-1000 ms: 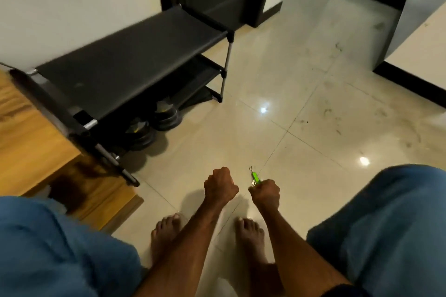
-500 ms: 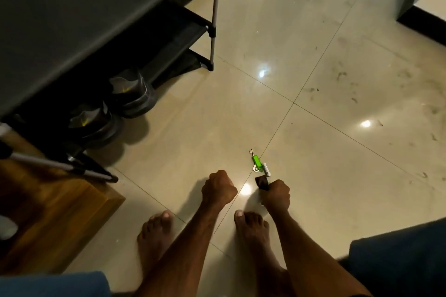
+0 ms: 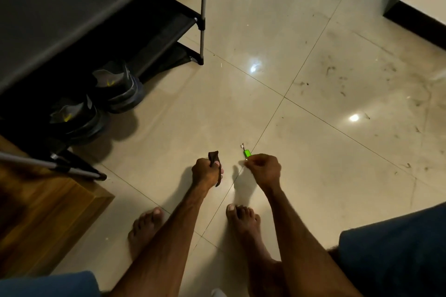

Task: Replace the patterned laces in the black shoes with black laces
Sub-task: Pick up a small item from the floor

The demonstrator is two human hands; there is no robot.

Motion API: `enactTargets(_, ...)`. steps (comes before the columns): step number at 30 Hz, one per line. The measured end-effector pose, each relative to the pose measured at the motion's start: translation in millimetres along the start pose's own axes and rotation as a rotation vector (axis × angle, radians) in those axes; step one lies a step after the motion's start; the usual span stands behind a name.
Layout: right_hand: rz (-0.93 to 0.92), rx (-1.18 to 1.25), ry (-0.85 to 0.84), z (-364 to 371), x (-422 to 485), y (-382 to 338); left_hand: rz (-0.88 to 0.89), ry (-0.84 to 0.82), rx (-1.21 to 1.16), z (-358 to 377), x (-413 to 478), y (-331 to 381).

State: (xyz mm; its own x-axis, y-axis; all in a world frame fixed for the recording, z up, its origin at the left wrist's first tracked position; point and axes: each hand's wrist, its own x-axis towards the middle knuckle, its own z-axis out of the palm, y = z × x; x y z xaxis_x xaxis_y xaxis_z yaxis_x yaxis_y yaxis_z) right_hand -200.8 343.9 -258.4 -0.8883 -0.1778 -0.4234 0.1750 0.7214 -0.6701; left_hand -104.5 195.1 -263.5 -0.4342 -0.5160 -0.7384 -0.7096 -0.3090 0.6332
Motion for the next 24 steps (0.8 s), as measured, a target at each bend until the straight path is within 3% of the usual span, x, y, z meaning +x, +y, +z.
enactTargets(2,0.060,-0.147,0.174,-4.9,17.6,17.4,-0.018,-0.027,-0.030,-0.7,0.4,-3.5)
enactTargets(7,0.025,-0.362,0.052,8.5,45.0,48.8,-0.046,-0.092,-0.038,-5.4,1.7,-17.0)
enactTargets(16,0.066,-0.184,0.079,19.1,51.9,19.6,-0.088,-0.084,-0.056,-15.8,4.9,-21.7)
enactTargets(24,-0.013,-0.314,0.097,44.6,36.7,12.6,-0.080,-0.084,-0.057,-16.0,3.4,-22.1)
